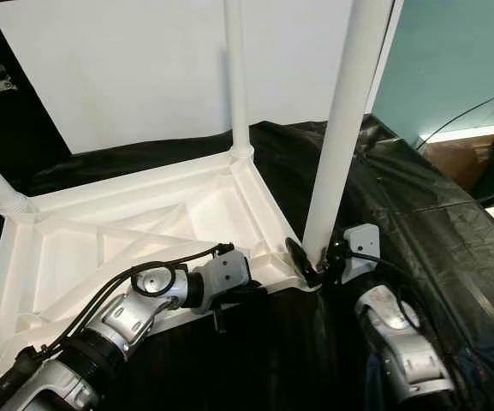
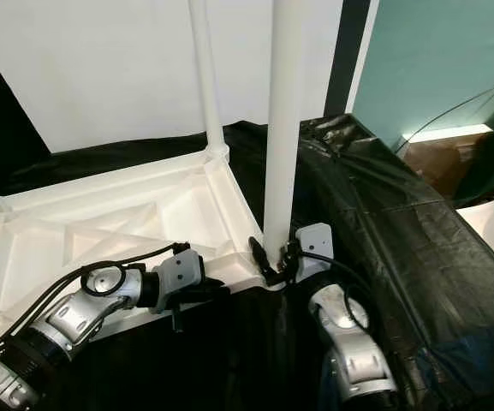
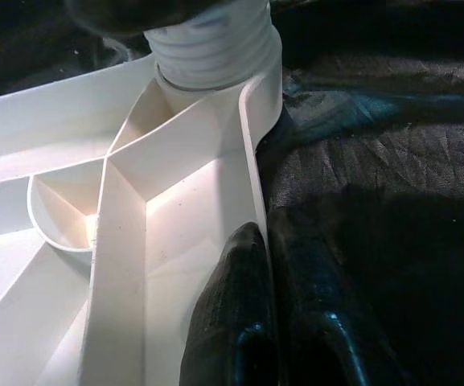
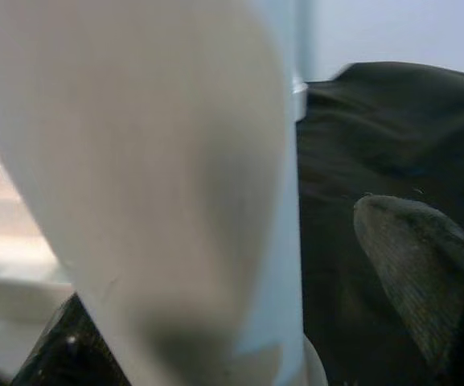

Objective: Building children table

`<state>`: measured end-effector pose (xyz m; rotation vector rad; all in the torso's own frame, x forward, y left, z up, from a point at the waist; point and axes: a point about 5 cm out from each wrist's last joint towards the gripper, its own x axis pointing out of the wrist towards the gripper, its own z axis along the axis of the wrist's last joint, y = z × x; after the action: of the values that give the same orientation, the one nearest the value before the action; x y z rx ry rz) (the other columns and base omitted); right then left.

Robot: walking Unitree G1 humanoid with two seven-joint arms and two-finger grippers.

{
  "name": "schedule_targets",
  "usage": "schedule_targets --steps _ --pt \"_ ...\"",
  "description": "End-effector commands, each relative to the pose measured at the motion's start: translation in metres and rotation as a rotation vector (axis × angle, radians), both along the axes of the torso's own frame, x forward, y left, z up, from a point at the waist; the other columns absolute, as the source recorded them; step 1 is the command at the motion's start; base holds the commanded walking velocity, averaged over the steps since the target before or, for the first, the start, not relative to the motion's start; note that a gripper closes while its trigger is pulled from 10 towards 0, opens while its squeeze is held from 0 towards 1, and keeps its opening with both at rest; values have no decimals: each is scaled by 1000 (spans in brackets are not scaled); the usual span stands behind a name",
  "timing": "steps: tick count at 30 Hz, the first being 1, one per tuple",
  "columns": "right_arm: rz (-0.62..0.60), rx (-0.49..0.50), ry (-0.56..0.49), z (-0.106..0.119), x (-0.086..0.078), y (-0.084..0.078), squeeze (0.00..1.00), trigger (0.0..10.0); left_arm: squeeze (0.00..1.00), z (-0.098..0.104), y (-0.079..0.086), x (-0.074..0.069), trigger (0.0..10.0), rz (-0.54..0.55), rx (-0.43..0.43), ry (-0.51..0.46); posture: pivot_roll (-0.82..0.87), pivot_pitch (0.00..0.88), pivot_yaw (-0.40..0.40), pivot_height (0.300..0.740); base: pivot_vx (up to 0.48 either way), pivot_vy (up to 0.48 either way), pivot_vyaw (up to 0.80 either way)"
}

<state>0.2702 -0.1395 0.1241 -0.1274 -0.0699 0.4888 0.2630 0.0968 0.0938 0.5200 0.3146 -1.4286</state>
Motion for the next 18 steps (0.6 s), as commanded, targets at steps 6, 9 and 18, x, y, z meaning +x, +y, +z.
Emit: schedule_targets --steps 6,9,18 --pt "294 -181 115 5 4 -38 0 10000 0 -58 23 -43 10000 -163 235 331 -53 2 21 740 0 0 0" --pt "343 -201 140 6 6 -42 0 9843 0 -58 24 -42 10000 -159 237 330 -53 2 21 740 0 0 0" --pt "441 -229 155 13 12 -51 0 0 0 -57 29 -43 10000 -152 237 329 -32 0 18 740 0 0 0"
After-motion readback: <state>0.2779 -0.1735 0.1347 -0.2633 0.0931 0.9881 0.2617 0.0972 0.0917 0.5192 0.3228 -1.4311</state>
